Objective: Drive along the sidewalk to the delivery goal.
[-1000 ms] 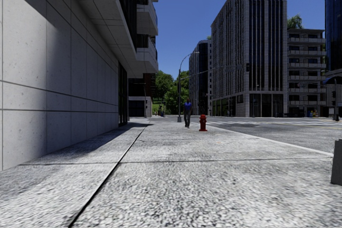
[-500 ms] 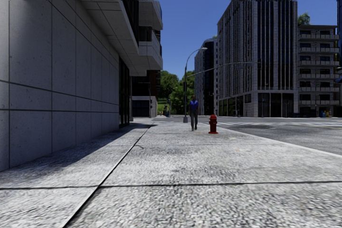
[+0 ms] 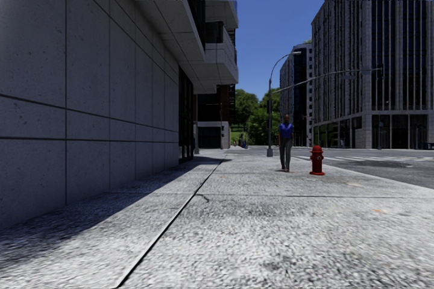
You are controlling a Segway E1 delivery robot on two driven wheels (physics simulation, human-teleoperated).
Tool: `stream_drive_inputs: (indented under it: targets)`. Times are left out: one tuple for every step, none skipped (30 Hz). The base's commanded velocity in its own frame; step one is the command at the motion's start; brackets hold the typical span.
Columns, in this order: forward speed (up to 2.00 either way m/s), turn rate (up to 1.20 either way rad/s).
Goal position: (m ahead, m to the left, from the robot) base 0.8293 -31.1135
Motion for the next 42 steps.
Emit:
stream_drive_inputs:
  targets:
    - [2.00,0.33]
    - [2.00,0.10]
    - [2.00,0.10]
    - [2.00,0.00]
    - [2.00,0.00]
    - [2.00,0.00]
    - [2.00,0.00]
    - [2.00,0.00]
    - [2.00,0.00]
    - [2.00,0.00]
    - [2.00,0.00]
    - [2.00,0.00]
    - [2.00,0.00]
    - [2.00,0.00]
    - [2.00,0.00]
    - [2.00,0.00]
    - [2.00,0.00]
    - [2.00,0.00]
    - [2.00,0.00]
    - [2.00,0.00]
    - [2.00,0.00]
    - [2.00,0.00]
    - [2.00,0.00]
    - [2.00,0.00]
    - [2.00,0.00]
    - [2.00,0.00]
    - [2.00,0.00]
    - [2.00,0.00]
    - [2.00,0.00]
    - [2.00,0.00]
    - [2.00,0.00]
    - [2.00,0.00]
    - [2.00,0.00]
    - [2.00,0.00]
    - [2.00,0.00]
    - [2.00,0.00]
    - [2.00,0.00]
    - [2.00,0.00]
    - [2.00,0.00]
    - [2.00,0.00]
    - [2.00,0.00]
    - [2.00,0.00]
